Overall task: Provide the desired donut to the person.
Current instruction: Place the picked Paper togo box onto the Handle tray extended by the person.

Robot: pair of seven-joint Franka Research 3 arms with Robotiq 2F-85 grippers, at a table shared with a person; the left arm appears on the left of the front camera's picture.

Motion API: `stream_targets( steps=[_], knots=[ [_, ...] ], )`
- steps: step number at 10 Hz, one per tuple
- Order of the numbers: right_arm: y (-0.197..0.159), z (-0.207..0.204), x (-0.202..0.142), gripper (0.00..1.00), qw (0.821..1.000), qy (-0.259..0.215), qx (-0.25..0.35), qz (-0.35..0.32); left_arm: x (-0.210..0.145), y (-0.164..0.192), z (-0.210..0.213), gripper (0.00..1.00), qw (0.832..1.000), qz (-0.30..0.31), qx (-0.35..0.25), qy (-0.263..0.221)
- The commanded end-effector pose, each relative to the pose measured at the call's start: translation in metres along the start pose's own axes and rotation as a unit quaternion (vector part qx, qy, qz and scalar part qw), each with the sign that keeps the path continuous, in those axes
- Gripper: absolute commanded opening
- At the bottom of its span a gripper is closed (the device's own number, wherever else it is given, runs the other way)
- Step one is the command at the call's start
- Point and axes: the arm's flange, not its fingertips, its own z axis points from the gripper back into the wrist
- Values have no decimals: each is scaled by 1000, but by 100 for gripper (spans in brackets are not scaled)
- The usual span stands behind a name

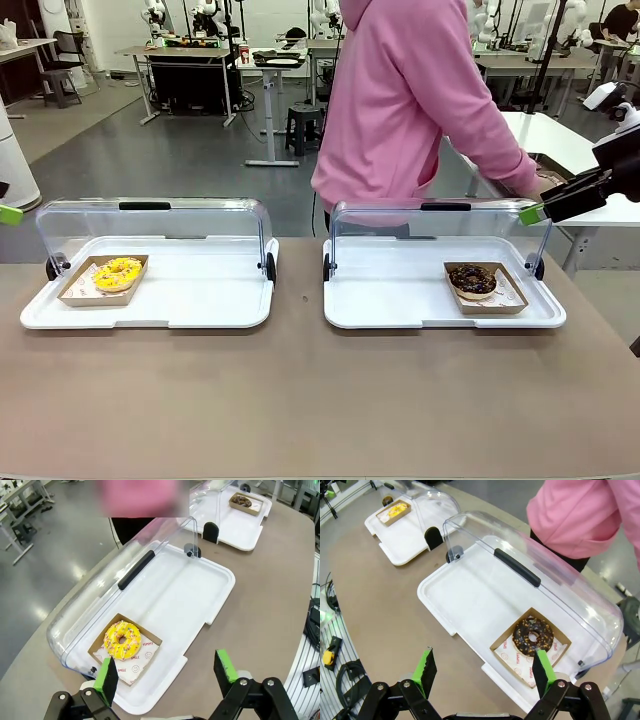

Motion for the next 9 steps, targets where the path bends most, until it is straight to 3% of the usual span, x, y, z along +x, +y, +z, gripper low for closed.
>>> stream_targets(
  steps=[1, 4, 5, 9],
  knots=[
    [2, -1, 0, 100, 1000, 8, -8, -5, -27, -41, -16, 100, 1000, 11, 5, 8],
    [2, -1, 0, 100, 1000, 8, -8, -5, -23, -40, -14, 100, 1000, -14, -2, 3],
    [2, -1, 0, 100, 1000, 8, -8, -5, -1, 0, -2, 100, 1000, 4, -1, 2],
    [2, -1, 0, 100, 1000, 8, -8, -5, -1, 0, -2, 100, 1000, 4, -1, 2]
  ],
)
